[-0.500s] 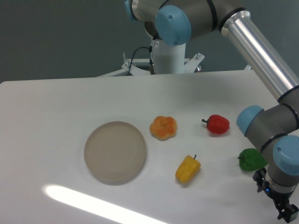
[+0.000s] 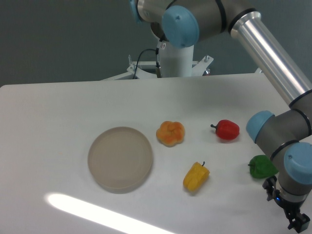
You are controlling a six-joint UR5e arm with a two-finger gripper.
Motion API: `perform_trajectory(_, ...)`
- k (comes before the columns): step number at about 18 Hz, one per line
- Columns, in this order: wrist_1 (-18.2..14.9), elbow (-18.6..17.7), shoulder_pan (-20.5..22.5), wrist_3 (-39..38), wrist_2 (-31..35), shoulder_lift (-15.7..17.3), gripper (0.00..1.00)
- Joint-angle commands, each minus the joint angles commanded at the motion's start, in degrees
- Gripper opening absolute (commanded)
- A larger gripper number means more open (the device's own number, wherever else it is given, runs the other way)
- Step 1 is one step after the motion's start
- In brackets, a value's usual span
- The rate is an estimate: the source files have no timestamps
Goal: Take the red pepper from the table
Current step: 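Raise the gripper up from beside the green pepper, then move the gripper over the red pepper and lower onto it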
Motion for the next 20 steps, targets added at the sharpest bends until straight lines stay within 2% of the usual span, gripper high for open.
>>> perform_trajectory(5, 0.00, -1.22, -1.31, -0.62, -0.09, 0.70, 1.00)
perform_trajectory(10, -0.53, -6.31, -0.62, 0.87, -0.62, 4.74, 1.00)
perform_trajectory(13, -0.79, -9.13, 0.00, 7.80, -0.44, 7.55, 1.00)
perform_trajectory(20, -0.61, -22.13, 5.09, 27.05, -0.70, 17.48, 1.00)
